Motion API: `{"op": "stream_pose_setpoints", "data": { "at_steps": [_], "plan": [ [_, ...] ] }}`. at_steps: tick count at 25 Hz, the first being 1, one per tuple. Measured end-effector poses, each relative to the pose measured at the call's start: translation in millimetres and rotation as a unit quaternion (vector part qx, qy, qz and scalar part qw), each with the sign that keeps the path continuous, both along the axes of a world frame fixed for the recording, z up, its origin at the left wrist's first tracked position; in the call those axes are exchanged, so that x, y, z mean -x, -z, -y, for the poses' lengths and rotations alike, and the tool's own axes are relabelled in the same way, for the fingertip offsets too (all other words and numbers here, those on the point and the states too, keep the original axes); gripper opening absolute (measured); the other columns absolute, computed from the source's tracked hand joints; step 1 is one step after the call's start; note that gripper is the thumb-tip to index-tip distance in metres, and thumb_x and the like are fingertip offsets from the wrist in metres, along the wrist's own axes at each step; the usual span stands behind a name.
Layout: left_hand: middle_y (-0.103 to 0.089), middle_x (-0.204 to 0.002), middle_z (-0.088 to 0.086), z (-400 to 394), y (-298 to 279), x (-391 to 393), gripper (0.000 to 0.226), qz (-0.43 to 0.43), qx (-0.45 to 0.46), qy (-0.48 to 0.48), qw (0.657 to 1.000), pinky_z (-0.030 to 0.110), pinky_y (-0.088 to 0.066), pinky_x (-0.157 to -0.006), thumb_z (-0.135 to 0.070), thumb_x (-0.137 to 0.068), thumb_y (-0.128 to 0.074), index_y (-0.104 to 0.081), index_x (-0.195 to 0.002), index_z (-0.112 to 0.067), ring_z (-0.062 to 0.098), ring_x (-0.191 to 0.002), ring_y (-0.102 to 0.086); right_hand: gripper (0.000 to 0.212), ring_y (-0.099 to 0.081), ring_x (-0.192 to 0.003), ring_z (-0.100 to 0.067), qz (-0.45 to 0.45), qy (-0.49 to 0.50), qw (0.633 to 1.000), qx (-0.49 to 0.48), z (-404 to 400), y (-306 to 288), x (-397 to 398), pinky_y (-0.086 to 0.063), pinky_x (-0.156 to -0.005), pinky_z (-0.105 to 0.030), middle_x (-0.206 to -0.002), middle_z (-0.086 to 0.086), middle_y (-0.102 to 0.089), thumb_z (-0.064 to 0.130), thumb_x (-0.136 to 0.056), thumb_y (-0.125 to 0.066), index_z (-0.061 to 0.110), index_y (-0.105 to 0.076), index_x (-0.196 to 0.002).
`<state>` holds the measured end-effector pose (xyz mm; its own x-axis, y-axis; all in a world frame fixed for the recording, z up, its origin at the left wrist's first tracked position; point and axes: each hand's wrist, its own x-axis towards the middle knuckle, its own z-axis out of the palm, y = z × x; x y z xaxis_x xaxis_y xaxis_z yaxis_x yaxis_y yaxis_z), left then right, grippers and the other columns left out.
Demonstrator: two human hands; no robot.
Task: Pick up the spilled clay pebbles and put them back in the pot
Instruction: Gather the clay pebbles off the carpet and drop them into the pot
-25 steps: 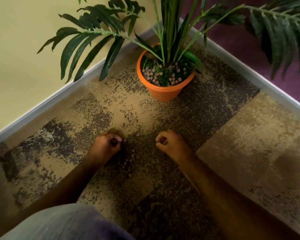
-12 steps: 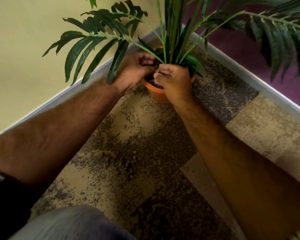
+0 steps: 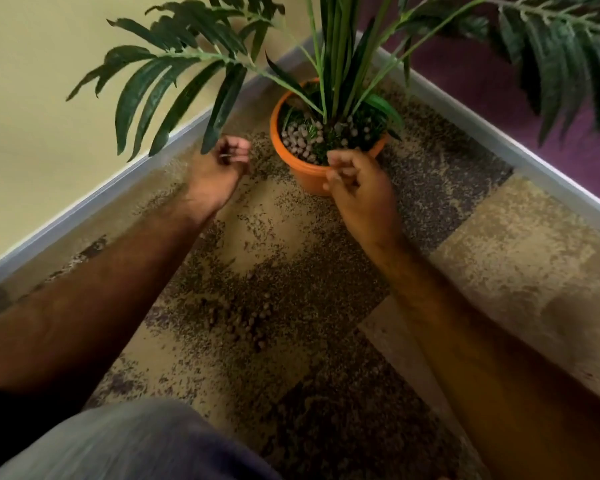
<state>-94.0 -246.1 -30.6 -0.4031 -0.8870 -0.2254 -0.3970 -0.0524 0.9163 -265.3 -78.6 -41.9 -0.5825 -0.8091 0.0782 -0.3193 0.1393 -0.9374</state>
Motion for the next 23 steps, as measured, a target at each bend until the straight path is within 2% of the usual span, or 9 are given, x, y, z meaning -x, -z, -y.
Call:
{"op": "stream_pose_setpoints", "data": {
  "at_steps": [2,4,6,9,11,14,18,20,23],
  "plan": [
    [-0.065,-0.1,-0.005,-1,18,-23,0.023,0.042,0.007,-0.014,0.999,0.014,-0.056,-0.072,0.003,-0.096,-0.057,-0.065,-0.112,-0.011,-0.005,-0.076,-0.065,0.018,-0.063,-0.087,0.005,0.001,-0.028,0.998,-0.054,-14,13,4,-0.053,-0.075,-0.012,-0.101,0.007,-0.068,0.018,-0.089,-0.069,0.02,-0.065,-0.106],
    [-0.068,-0.096,-0.008,-6,32,-45,0.023,0.077,0.014,-0.014,0.997,0.014,-0.055,-0.067,0.002,-0.095,-0.057,-0.07,-0.11,-0.011,0.0,-0.077,-0.065,0.015,-0.059,-0.075,0.01,0.013,-0.103,0.983,-0.15,-27,32,9,-0.046,-0.063,-0.006,-0.088,0.011,-0.066,0.018,-0.086,-0.074,0.018,-0.066,-0.098],
    [-0.073,-0.096,-0.01,-13,39,-65,0.024,0.068,-0.033,0.009,0.997,0.013,-0.055,-0.064,-0.002,-0.097,-0.057,-0.075,-0.099,-0.018,0.004,-0.084,-0.068,0.016,-0.06,-0.074,0.005,0.031,-0.167,0.953,-0.25,-39,54,14,-0.046,-0.065,-0.013,-0.087,0.008,-0.065,0.016,-0.085,-0.075,0.016,-0.067,-0.099],
    [-0.071,-0.108,-0.007,-19,49,-100,0.025,0.112,-0.022,0.044,0.992,0.018,-0.057,-0.07,-0.003,-0.095,-0.064,-0.066,-0.101,-0.028,0.002,-0.091,-0.071,0.019,-0.065,-0.088,-0.014,0.028,-0.161,0.928,-0.335,-57,83,18,-0.047,-0.067,-0.022,-0.095,-0.001,-0.067,0.014,-0.086,-0.074,0.014,-0.068,-0.104],
    [-0.07,-0.106,0.0,-24,55,-126,0.023,0.156,-0.014,0.018,0.987,0.027,-0.058,-0.08,0.001,-0.094,-0.064,-0.063,-0.108,-0.017,0.016,-0.097,-0.069,0.028,-0.063,-0.088,-0.016,0.022,-0.159,0.923,-0.349,-64,96,4,-0.05,-0.072,-0.023,-0.106,-0.005,-0.065,0.014,-0.085,-0.075,0.015,-0.067,-0.112],
    [-0.07,-0.096,0.001,-34,68,-158,0.022,0.234,0.01,0.023,0.972,0.017,-0.055,-0.068,-0.003,-0.091,-0.069,-0.062,-0.11,-0.012,0.017,-0.085,-0.068,0.043,-0.058,-0.091,-0.012,-0.02,-0.211,0.918,-0.336,-60,106,-37,-0.056,-0.088,-0.036,-0.12,-0.005,-0.054,0.015,-0.086,-0.075,0.016,-0.062,-0.127],
    [-0.061,-0.121,0.018,-49,86,-185,0.038,0.339,0.029,0.136,0.931,0.046,-0.053,-0.096,-0.017,-0.09,-0.072,-0.059,-0.124,-0.007,0.034,-0.108,-0.062,0.053,-0.052,-0.128,-0.023,-0.036,-0.274,0.896,-0.347,-44,104,-101,-0.047,-0.107,-0.044,-0.151,-0.009,-0.035,0.023,-0.089,-0.072,0.022,-0.054,-0.138],
    [-0.057,-0.121,0.013,-66,93,-192,0.037,0.36,0.061,0.182,0.913,0.042,-0.051,-0.093,-0.026,-0.093,-0.069,-0.058,-0.126,-0.012,0.027,-0.105,-0.058,0.056,-0.039,-0.14,-0.028,-0.047,-0.328,0.877,-0.348,-39,103,-125,-0.04,-0.112,-0.044,-0.156,-0.009,-0.029,0.03,-0.088,-0.072,0.022,-0.051,-0.14],
    [-0.054,-0.113,0.001,-98,99,-204,0.025,0.328,0.066,0.219,0.916,0.038,-0.053,-0.087,-0.035,-0.095,-0.065,-0.057,-0.115,-0.024,0.017,-0.099,-0.056,0.063,-0.033,-0.137,-0.027,-0.129,-0.421,0.836,-0.327,-41,99,-153,-0.037,-0.109,-0.041,-0.148,-0.008,-0.034,0.04,-0.085,-0.074,0.022,-0.049,-0.14]
  ]
}}
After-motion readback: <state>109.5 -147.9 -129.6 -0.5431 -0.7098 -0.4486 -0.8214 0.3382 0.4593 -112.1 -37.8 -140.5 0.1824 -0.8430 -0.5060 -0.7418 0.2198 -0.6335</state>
